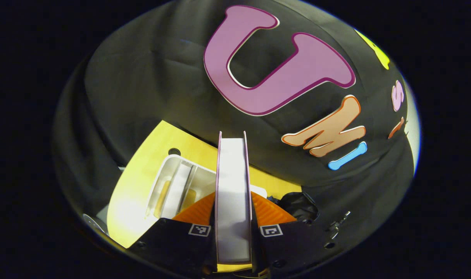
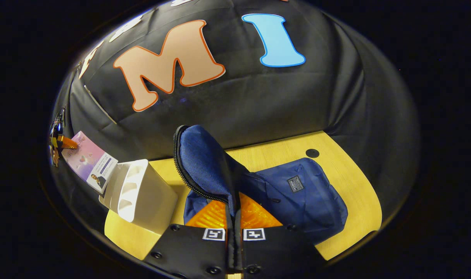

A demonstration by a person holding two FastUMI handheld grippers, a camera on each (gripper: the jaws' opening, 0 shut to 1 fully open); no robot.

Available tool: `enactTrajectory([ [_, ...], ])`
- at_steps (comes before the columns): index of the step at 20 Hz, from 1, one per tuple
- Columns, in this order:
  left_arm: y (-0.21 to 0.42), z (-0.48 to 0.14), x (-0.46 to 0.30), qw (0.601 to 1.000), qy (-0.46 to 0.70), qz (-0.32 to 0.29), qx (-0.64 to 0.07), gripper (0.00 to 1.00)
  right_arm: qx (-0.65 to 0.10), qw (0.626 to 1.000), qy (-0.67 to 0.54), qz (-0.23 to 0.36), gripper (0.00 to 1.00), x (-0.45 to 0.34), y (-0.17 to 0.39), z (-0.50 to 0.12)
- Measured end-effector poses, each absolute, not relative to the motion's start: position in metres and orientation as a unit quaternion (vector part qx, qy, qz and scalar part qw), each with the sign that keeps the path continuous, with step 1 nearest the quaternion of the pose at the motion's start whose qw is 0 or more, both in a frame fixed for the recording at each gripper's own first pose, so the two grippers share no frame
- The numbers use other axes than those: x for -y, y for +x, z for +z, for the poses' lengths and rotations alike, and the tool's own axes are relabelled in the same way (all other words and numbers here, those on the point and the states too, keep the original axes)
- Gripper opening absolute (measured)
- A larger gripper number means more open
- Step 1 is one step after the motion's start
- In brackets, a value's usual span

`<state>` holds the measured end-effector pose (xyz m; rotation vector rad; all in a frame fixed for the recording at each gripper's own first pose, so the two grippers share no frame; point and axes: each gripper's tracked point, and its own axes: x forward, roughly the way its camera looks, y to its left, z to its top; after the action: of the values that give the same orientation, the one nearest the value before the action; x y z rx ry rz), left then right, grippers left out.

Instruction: Open the schoolbag, grab two books from the bookshelf and put them into the schoolbag.

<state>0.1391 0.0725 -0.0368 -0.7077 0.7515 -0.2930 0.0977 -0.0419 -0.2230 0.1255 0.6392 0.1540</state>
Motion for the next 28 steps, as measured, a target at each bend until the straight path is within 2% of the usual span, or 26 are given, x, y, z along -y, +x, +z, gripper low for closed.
enactTrajectory([
  [8,0.144,-0.03,-0.02,0.831,-0.405,-0.181,-0.336,0.32,-0.316,0.944,0.064,0.078,0.03,0.043,0.1,-0.223],
  [21,0.155,-0.067,0.116,0.796,-0.423,-0.234,-0.365,0.33,-0.312,0.941,0.102,0.081,0.03,0.048,0.104,-0.211],
  [28,0.159,-0.099,0.175,0.786,-0.415,-0.236,-0.394,0.33,-0.308,0.94,0.125,0.079,0.02,0.055,0.106,-0.201],
])
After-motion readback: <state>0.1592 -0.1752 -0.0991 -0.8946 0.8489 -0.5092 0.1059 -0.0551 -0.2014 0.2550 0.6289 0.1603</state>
